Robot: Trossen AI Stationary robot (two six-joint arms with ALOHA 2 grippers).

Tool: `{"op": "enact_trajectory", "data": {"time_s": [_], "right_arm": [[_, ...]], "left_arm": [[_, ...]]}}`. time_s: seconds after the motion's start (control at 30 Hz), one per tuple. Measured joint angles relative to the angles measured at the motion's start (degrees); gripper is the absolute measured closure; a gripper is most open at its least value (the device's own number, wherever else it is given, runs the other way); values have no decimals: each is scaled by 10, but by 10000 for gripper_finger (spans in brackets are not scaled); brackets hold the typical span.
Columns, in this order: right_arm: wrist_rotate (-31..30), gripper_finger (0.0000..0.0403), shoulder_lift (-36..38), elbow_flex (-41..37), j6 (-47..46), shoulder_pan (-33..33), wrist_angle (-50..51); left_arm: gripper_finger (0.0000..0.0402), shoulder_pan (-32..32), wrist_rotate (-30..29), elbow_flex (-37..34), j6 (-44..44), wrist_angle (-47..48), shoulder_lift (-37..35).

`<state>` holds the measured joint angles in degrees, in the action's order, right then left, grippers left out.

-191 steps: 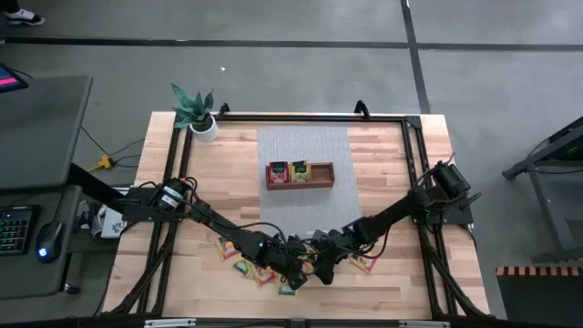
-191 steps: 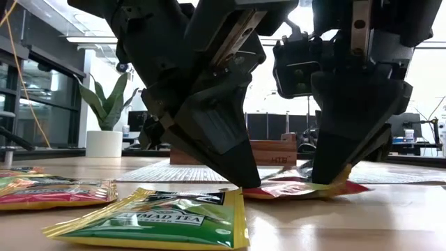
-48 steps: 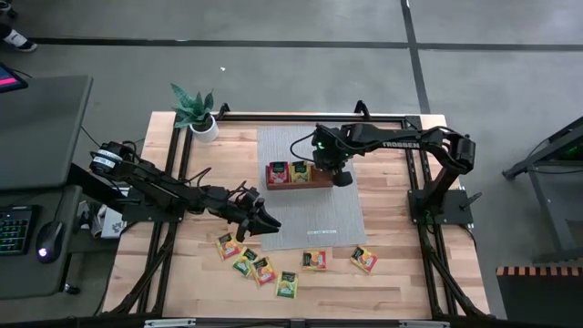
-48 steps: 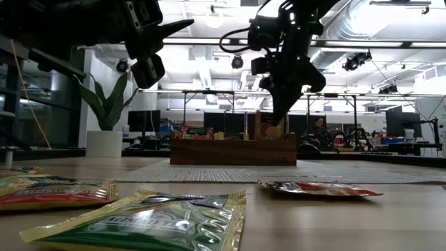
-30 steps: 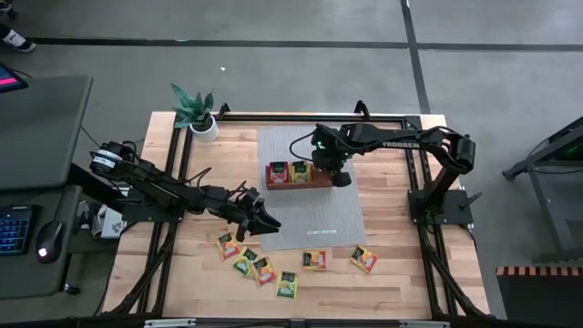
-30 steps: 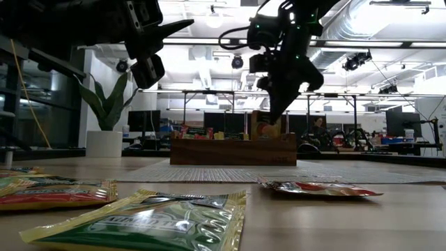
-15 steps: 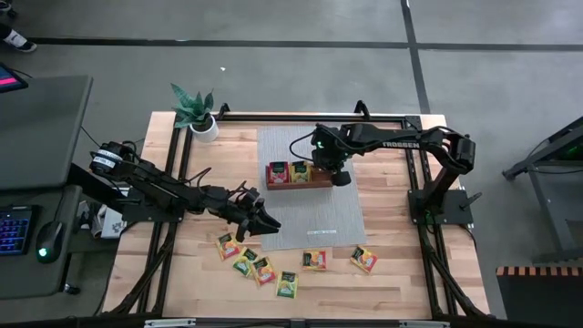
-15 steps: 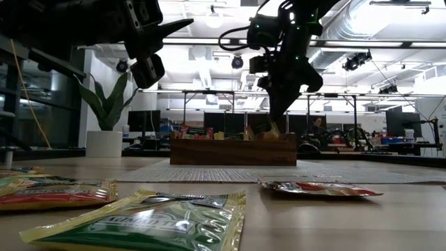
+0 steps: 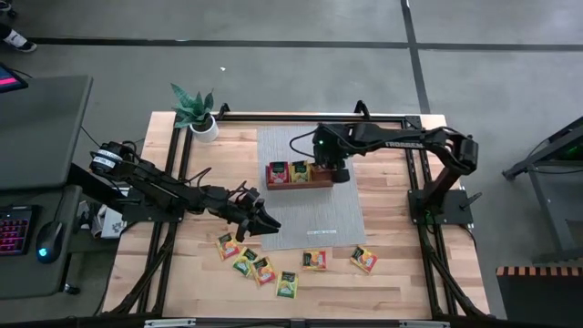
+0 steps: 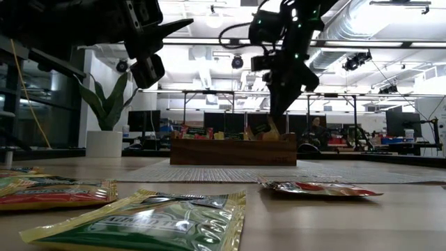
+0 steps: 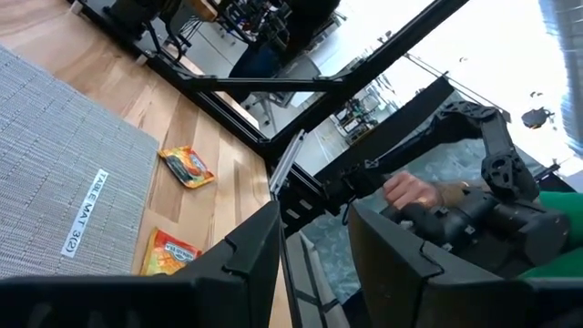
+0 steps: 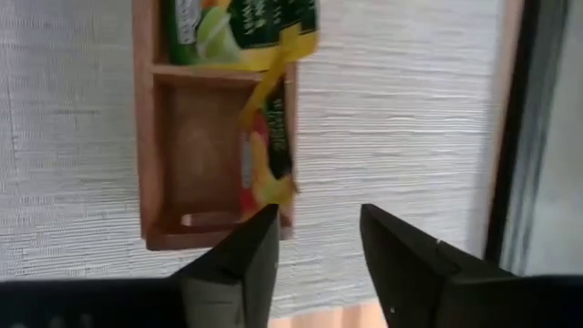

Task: Pick & Place Tea
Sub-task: Put the orange tea bag into the right section of the wooden organizer

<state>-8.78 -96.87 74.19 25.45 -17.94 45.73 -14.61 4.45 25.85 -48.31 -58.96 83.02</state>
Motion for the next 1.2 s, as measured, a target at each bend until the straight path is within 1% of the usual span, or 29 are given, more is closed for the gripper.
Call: {"op": "enact_trajectory", "data": {"time_s": [0.1, 0.2, 0.27, 0.33, 0.47, 0.6, 0.67, 0.73, 0.77, 0.83, 0.9, 1.0, 1.2], "right_arm": [[-20, 232, 25, 0, -7, 0, 0], [-32, 221, 61, 0, -32, 0, 1], [-15, 219, 92, 0, -66, 0, 1], [17, 222, 121, 0, -109, 1, 2], [62, 244, 168, 0, -187, 27, 3], [46, 292, 189, 0, -237, 92, 3], [37, 329, 190, -1, -260, 128, 3], [28, 375, 189, -1, -287, 165, 2], [21, 388, 187, -1, -299, 184, 0], [-10, 392, 181, -1, -337, 221, -3], [-30, 396, 172, -1, -376, 253, -3], [-48, 399, 149, -1, -422, 304, -7], [-69, 402, 75, -1, -474, 391, -10]], "left_arm": [[270, 0, 0, 0, 0, 4, 0], [270, 0, 0, 0, 0, 4, 0], [270, 0, 0, 0, 0, 8, 0], [270, 0, 0, 0, 0, 14, 0], [270, 0, -2, 0, 0, 50, 0], [270, 0, -3, 0, 0, 77, 0], [270, 0, -4, 0, -2, 82, 0], [270, 0, -5, 0, -7, 89, 1], [270, 0, -5, 1, -14, 91, 1], [270, 0, -5, 4, -35, 108, 4], [270, -5, -10, 10, -84, 131, 5], [270, -24, -46, 26, -160, 168, 5], [270, -79, -112, 67, -176, 238, 5]]}}
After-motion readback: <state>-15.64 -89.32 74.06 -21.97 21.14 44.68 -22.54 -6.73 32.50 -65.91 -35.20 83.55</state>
